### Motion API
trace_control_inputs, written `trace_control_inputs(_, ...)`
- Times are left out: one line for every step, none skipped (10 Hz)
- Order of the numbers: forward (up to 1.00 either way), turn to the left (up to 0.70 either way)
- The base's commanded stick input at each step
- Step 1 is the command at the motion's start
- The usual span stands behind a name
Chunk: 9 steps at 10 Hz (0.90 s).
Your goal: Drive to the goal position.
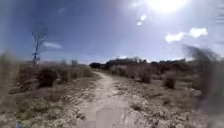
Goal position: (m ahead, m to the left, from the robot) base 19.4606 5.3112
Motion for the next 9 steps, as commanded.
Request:
trace_control_inputs(0.70,0.00)
trace_control_inputs(0.70,0.00)
trace_control_inputs(0.70,0.00)
trace_control_inputs(0.70,0.00)
trace_control_inputs(0.70,0.00)
trace_control_inputs(0.70,0.00)
trace_control_inputs(0.70,0.00)
trace_control_inputs(0.70,0.00)
trace_control_inputs(0.70,0.00)
